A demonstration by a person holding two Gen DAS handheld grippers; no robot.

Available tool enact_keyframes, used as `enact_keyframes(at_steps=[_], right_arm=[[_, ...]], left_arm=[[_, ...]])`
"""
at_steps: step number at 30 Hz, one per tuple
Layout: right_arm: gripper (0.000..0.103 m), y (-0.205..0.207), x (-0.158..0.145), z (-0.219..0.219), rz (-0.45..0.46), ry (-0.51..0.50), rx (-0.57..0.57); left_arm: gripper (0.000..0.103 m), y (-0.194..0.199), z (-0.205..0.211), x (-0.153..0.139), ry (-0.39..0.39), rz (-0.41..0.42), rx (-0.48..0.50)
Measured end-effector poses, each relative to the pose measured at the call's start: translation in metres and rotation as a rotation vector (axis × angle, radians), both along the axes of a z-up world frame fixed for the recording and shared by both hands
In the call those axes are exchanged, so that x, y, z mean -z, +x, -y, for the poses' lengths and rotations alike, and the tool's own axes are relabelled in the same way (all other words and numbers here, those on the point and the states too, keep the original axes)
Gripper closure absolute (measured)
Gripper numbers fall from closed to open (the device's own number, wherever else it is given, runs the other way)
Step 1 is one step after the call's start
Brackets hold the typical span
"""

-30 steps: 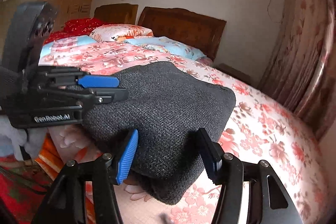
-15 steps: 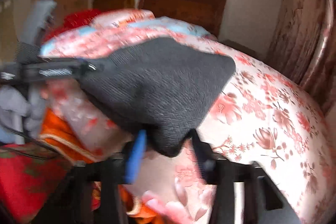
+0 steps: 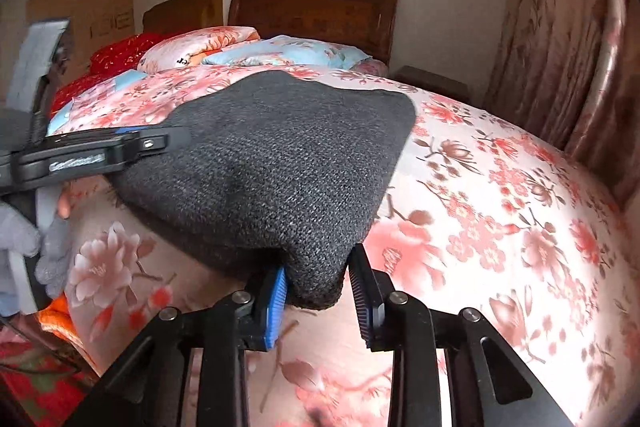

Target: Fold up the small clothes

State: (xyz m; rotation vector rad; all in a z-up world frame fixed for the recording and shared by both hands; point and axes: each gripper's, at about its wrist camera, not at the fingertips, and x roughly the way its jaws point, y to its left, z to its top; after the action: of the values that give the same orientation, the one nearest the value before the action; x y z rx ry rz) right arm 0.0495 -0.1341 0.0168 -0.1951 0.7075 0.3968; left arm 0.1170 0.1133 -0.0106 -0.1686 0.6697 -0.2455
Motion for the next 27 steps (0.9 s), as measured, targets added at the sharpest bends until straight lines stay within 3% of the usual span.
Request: enact_keyframes(at_steps=[3,5,7,10,13,18,22,24,26,27], right_arm=[[0.103,0.001,0.001,-0.007,0.021,-0.028,-0.005],[0.045,0.000,0.000,-0.004,-0.004,-0.017,0.002],[0.000,-0.010,-0.006,-0.004,0.000,-0.024,-0.021],[0.000,-0.038,-0.033,-0.003,0.142,0.019,-0.038],[0.000,-0.040,-0.047,-0.016,0.243,-0.010,-0.051],[0.000,-0.004,-0.016,-0.039,0.153,-0.106,-0.064],[0.000,-0.004,-0.037,-0.033,0.157,-0.043,-0.076],[0.000,0.011,-0.049,-0.030,0.189,0.004,-0.038],[0.000,0.023,-0.047,-0.034,0.162,0.029,-0.034],[0.000,0.034,-0.036,-0.040,0.114,-0.006,-0.041]], left_arm=[[0.053,-0.007,0.001,-0.003,0.015,0.011,-0.014],[0.054,-0.019,0.002,-0.009,0.044,0.034,-0.042],[0.055,-0.032,0.003,-0.017,0.086,0.072,-0.075],[0.055,-0.052,0.012,-0.031,0.110,0.148,-0.076],[0.055,-0.051,0.032,-0.035,0.172,0.167,-0.030],[0.055,-0.040,0.026,-0.017,0.181,0.060,-0.073],[0.055,-0.053,0.017,-0.026,0.145,0.096,-0.096],[0.055,-0.058,0.021,-0.032,0.173,0.131,-0.105],[0.055,-0.060,0.027,-0.034,0.213,0.144,-0.103],[0.055,-0.060,0.029,-0.035,0.224,0.143,-0.100]])
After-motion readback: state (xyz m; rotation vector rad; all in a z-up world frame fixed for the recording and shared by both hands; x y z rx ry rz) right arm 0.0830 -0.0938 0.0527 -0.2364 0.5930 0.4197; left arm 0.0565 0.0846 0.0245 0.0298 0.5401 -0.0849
